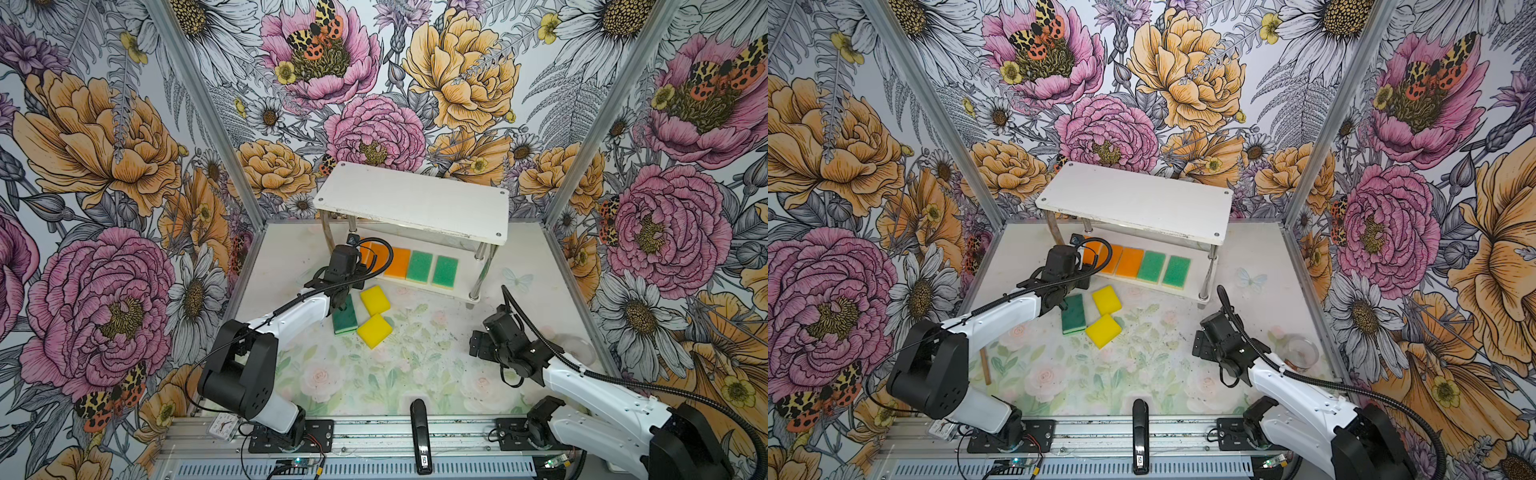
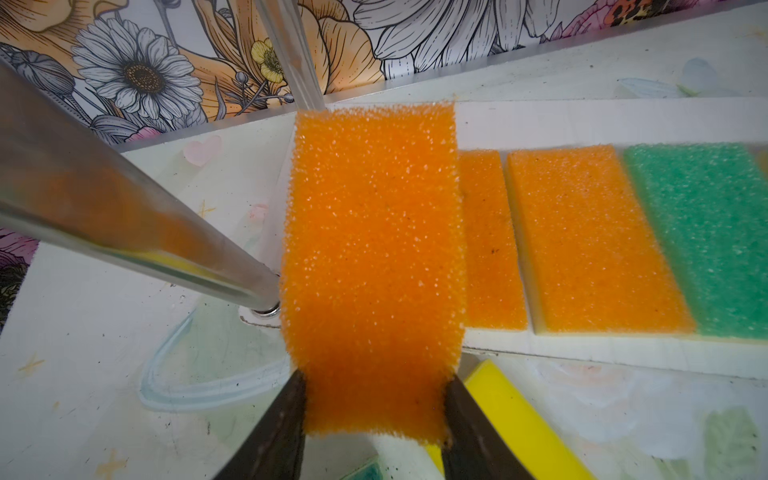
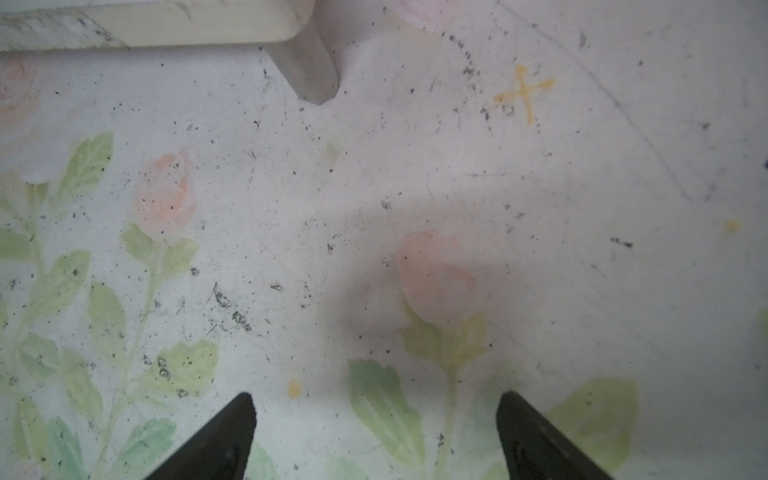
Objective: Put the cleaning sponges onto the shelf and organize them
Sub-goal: 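Lift the orange sponge with the left gripper and carry it to the shelf, then lower the orange sponge beside the orange sponges on the shelf and open the left gripper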
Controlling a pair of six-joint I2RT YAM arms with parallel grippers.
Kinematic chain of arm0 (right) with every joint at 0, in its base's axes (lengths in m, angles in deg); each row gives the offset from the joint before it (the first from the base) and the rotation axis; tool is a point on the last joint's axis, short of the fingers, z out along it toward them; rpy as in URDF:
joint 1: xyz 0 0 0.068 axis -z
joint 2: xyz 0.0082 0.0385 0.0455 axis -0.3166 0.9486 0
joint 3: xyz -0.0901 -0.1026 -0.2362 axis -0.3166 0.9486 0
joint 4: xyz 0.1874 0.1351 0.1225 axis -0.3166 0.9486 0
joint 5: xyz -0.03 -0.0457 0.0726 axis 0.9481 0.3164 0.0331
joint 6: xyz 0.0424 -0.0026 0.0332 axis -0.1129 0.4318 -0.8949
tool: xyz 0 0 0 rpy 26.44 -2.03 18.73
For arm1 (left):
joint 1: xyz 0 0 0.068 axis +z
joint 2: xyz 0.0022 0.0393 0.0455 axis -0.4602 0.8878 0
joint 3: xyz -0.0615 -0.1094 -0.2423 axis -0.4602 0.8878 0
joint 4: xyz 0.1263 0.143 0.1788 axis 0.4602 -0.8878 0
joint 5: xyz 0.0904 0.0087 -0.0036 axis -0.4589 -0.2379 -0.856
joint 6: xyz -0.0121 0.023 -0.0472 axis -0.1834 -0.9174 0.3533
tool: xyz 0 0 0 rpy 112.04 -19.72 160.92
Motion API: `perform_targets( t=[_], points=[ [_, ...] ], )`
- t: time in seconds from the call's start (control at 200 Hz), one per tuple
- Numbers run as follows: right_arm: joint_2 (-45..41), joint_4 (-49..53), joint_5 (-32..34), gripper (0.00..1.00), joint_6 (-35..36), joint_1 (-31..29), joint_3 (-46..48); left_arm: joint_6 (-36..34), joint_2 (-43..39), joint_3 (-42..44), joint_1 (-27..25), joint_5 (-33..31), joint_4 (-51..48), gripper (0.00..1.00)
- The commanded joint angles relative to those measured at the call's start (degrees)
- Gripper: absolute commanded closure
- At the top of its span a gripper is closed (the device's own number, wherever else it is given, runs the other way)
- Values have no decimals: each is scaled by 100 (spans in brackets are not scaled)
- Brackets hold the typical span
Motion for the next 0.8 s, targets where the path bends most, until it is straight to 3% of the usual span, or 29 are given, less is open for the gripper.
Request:
perform_targets(
  t=[0.0,0.51,0.796],
  points=[
    [26,-57,15,7,81,36,-197,-145,127,-163,61,-251,86,50],
    [-35,-55,15,7,72,39,-154,-488,496,-555,116,-666,-95,50],
    [-53,-55,4,7,69,39,-136,-521,581,-564,373,-304,-66,50]
  ],
)
